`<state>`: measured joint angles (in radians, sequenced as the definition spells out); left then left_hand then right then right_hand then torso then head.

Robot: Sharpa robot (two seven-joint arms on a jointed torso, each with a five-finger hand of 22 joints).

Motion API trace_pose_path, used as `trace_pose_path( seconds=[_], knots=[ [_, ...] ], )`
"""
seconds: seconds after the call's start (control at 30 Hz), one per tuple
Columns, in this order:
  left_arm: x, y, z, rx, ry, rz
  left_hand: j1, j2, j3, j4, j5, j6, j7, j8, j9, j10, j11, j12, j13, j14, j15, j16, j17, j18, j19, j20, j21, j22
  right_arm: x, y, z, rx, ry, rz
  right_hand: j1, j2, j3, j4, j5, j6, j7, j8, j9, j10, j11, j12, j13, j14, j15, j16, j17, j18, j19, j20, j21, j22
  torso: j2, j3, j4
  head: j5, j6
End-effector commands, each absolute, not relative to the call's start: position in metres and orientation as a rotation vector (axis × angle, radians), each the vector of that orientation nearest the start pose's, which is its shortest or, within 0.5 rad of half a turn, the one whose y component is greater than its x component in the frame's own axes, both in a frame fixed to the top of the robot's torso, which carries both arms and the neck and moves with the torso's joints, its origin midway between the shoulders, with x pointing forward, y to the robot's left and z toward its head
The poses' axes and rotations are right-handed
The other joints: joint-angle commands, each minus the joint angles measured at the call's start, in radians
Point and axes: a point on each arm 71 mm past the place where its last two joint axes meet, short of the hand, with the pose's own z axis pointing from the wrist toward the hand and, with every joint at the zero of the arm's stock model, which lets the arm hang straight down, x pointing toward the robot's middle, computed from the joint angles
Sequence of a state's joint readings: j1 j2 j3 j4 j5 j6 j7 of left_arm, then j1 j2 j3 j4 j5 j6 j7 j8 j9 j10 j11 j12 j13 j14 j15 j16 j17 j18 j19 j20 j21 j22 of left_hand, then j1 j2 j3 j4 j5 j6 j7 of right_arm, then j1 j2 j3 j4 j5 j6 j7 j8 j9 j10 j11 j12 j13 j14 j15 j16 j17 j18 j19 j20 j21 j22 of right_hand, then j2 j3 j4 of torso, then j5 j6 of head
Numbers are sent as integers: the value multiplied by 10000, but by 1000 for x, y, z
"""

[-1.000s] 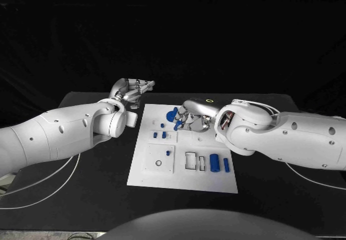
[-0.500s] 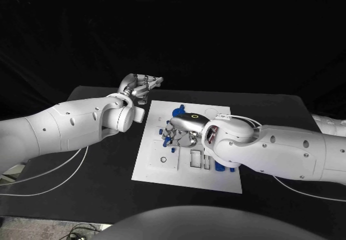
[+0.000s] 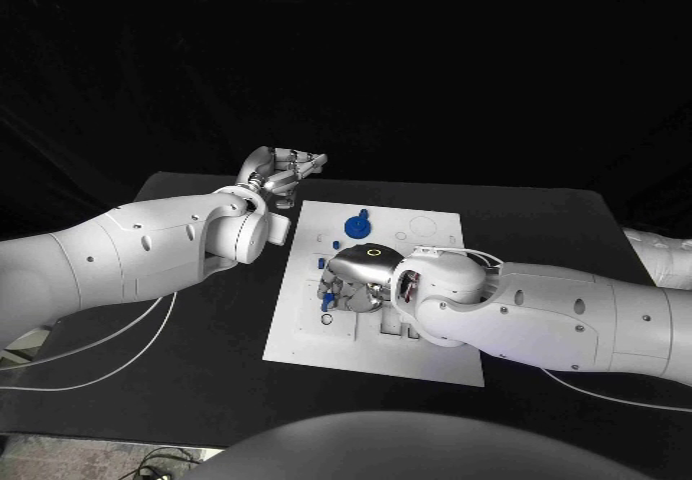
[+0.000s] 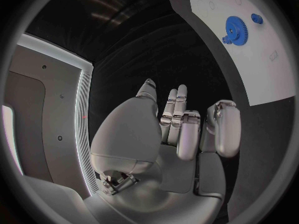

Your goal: Assemble the parts on the task board

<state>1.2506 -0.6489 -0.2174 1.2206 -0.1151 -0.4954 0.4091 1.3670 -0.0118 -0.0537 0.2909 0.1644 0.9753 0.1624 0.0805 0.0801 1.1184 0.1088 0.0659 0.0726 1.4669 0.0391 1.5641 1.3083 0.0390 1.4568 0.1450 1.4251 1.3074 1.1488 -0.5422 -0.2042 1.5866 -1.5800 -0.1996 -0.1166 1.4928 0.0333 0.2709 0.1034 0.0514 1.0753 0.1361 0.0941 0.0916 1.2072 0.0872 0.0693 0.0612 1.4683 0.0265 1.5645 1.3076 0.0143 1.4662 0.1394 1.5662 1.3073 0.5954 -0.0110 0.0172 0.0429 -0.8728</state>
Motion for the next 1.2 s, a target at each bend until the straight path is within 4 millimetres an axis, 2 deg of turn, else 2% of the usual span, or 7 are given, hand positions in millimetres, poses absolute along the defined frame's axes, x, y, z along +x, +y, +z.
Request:
trace_pose_path(
  seconds=[0.03, 0.63, 1.2],
  knots=[
    [532, 210, -223, -9314, 14292, -11960, 29, 77, -42, -6, 57, -39, -6, -39, 15, -71, -20, 1, -4, 980, 28, 1, 2512, -33, 14, 20, -38, 2164, 395, -31, -255, -7016, 18078, 8844, -22, -30, 41, -7, 67, 187, 60, 43, 98, -26, 62, -64, -17, 1025, 75, 63, 2632, -143, 1046, 28, 46, 2635, 12, 9, 3, 0, 2],
    [532, 211, -222, -9313, 14272, -11935, 29, 77, -42, -6, 57, -39, -6, -39, 15, -71, -20, 1, -4, 980, 28, 1, 2512, -33, 14, 20, -38, 2164, 389, -26, -256, -7418, 18416, 8901, -27, -53, 59, 0, 53, 157, 76, 10, 88, -76, 78, -86, -18, 1025, 89, 63, 2632, -143, 1046, 41, 46, 2635, 5, -3, 3, -44, 2],
    [532, 212, -222, -9320, 14257, -11910, 29, 77, -42, -6, 57, -39, -6, -39, 15, -71, -20, 1, -4, 980, 28, 1, 2512, -33, 14, 20, -38, 2164, 392, -28, -260, -7519, 18685, 8675, -43, -80, 73, 15, 41, 115, 78, -33, 74, -140, 86, -96, -18, 1025, 101, 63, 2632, -143, 1046, 55, 46, 2635, 0, -7, 4, -76, 2]
  ],
)
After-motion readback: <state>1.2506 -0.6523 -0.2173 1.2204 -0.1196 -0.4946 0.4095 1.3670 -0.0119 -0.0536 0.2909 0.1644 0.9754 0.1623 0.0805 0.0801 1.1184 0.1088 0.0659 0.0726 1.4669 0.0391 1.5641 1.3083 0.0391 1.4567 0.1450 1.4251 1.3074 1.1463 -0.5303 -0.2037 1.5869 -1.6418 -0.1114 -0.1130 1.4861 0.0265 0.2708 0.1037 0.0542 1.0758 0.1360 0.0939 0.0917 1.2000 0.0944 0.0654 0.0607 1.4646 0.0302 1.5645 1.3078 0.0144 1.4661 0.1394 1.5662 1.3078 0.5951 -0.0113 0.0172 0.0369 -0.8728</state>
